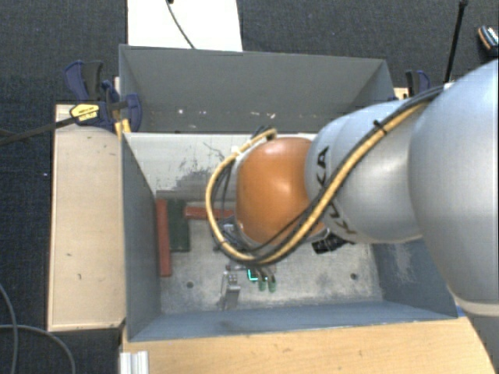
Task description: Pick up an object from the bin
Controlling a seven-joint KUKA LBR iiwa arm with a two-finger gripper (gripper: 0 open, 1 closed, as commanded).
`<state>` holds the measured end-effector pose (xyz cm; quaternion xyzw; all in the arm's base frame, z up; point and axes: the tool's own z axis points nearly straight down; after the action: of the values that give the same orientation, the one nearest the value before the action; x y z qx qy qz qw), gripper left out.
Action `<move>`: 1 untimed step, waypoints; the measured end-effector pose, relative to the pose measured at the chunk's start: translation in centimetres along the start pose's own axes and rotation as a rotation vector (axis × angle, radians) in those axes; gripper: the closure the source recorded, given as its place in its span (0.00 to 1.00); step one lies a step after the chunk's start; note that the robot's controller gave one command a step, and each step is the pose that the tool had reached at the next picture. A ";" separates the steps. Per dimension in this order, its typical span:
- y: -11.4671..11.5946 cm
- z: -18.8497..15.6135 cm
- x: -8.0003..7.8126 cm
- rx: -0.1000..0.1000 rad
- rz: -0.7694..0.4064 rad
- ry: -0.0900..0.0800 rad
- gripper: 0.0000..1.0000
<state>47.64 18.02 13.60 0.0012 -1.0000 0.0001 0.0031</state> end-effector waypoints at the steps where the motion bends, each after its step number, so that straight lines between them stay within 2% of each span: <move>1: -8.0 5.6 -5.3 0.003 -0.127 -0.008 0.00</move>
Offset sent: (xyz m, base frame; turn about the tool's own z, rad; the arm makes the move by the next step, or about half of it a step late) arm 0.0517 -0.0748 -0.0545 -0.1336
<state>52.96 10.02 7.94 0.0646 -0.9979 0.0015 -0.0007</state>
